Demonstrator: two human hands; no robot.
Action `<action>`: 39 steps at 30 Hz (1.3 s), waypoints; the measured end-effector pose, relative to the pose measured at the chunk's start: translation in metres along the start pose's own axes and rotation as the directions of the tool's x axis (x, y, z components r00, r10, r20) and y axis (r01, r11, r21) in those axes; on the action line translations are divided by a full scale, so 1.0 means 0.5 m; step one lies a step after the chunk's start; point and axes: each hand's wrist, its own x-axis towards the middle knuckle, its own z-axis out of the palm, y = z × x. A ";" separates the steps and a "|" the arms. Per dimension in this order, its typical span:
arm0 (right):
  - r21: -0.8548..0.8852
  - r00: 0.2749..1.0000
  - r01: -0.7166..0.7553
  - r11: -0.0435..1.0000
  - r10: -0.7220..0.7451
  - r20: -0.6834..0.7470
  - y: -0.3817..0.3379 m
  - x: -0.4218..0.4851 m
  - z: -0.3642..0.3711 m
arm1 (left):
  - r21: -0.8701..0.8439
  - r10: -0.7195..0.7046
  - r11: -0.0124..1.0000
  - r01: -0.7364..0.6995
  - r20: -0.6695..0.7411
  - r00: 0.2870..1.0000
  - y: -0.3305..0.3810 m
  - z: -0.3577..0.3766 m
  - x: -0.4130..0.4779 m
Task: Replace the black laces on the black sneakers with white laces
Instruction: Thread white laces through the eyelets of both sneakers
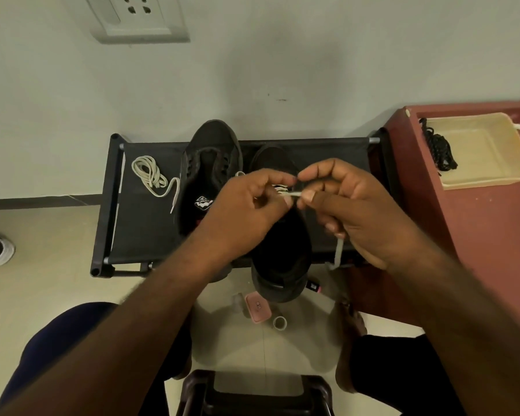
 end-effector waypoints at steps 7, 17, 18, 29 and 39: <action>0.043 0.976 -0.057 0.997 0.064 -0.208 0.023 0.023 -0.077 | -0.204 -0.237 0.965 0.163 -0.418 0.877 -0.024 -0.014 0.023; 0.045 0.985 0.089 0.995 -0.082 -0.152 0.032 0.032 0.004 | 0.448 0.354 0.851 -0.276 -0.099 0.930 0.005 0.009 0.000; 0.063 0.989 0.096 0.993 -0.089 -0.115 0.035 0.030 0.012 | 0.403 0.319 0.872 -0.277 -0.040 0.947 0.005 0.013 -0.002; -0.471 0.992 -0.030 0.882 -0.030 -0.121 0.052 0.032 -0.002 | 0.282 -0.047 0.953 0.110 -0.223 0.974 -0.028 0.003 0.016; -0.366 0.990 -0.134 0.921 0.107 -0.094 0.069 0.033 -0.007 | 0.346 -0.003 0.935 0.079 -0.215 0.977 -0.029 0.045 0.016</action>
